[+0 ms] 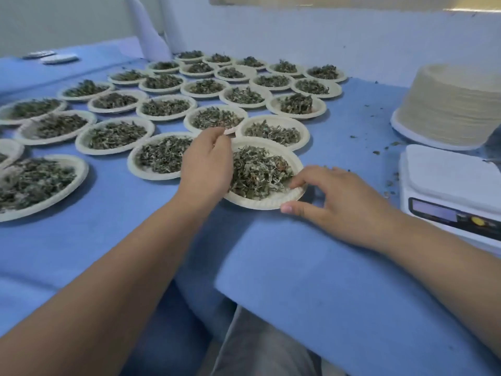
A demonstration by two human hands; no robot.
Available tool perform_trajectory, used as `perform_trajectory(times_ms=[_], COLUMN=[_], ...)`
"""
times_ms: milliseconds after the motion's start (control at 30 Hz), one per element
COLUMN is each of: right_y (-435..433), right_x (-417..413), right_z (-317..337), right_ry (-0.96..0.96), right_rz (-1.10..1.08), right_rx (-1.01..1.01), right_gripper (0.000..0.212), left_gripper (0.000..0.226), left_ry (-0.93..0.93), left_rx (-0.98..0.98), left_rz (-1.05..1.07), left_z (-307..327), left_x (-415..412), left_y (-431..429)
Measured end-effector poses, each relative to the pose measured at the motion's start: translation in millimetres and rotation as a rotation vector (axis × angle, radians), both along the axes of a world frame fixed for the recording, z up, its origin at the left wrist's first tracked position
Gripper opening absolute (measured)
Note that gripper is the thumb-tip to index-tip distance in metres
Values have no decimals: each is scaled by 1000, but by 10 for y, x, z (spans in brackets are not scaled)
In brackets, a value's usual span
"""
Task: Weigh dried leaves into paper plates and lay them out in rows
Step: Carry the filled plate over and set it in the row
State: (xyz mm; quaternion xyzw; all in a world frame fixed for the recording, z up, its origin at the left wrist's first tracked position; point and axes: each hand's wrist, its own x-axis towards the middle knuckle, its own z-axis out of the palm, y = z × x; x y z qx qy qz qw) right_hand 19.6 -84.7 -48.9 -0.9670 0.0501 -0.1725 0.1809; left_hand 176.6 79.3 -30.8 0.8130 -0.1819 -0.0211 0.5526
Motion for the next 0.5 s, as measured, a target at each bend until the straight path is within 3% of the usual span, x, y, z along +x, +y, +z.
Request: perform_trajectory(times_ms=[333,500], right_y=[86,33], right_x=[200,109], right_z=[-106,-43], right_ry=[74,94], right_rz=[-15,-58], right_rx=[9,9], right_gripper=[60,70], left_gripper=[50,48], left_ry=[-243,-340], left_rx=[189,139], left_rz=[-29,-101], left_z=[72,237], left_x=[-61,-232], left_y=[-109,-547])
